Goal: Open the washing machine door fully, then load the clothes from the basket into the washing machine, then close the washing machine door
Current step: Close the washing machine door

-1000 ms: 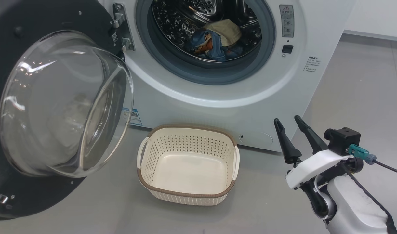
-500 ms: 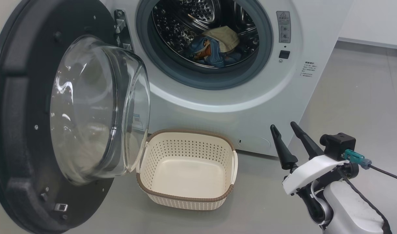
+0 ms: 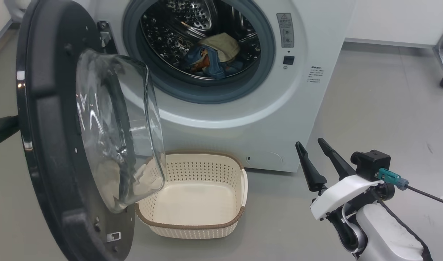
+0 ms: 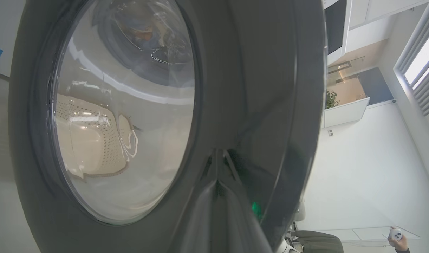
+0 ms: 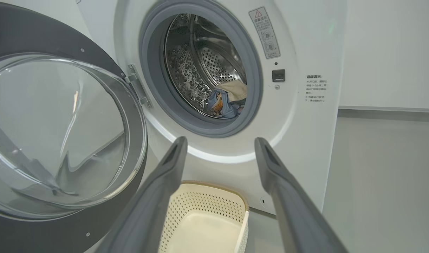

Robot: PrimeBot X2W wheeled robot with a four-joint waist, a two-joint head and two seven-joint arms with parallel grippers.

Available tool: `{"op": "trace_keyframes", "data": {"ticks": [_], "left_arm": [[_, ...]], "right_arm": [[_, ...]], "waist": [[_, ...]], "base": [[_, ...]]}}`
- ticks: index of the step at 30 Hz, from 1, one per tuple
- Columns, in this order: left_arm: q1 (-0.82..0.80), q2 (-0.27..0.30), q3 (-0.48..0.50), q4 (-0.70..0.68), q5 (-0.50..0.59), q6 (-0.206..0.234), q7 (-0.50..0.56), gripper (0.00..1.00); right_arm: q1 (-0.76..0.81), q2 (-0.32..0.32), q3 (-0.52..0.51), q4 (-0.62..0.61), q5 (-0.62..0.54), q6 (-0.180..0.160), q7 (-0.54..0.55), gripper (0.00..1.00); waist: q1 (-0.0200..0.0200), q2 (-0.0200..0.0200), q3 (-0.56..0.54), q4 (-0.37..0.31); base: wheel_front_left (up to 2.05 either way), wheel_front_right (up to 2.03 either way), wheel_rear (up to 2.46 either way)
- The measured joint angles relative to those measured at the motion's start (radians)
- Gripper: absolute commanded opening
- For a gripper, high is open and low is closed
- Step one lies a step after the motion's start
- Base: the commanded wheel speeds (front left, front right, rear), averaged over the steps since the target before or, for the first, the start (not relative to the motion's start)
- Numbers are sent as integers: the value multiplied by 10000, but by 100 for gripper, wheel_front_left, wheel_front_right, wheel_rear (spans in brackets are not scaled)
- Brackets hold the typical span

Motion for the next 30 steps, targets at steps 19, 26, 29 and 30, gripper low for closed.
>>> {"op": "trace_keyframes", "data": {"ticks": [19, 26, 29, 30], "left_arm": [[456, -698, 370, -1628, -201, 570, -529, 0], [570, -807, 416, -2080, -167, 600, -867, 0], [569, -957, 387, -2286, -94, 612, -1028, 0], [569, -1009, 372, -2318, -81, 614, -1043, 0]], "right_arm": [[1, -2, 27, -6, 69, 0, 0, 100], [0, -54, -15, -33, 69, 0, 0, 100], [0, -73, -81, -63, 69, 0, 0, 100], [0, -77, -109, -67, 69, 0, 0, 100]], "waist": [[0, 0, 66, -2063], [0, 0, 161, -2868], [0, 1, 217, -3140], [0, 0, 239, -3216]], "base": [[0, 0, 0], [0, 0, 0], [0, 0, 0], [0, 0, 0]]}}
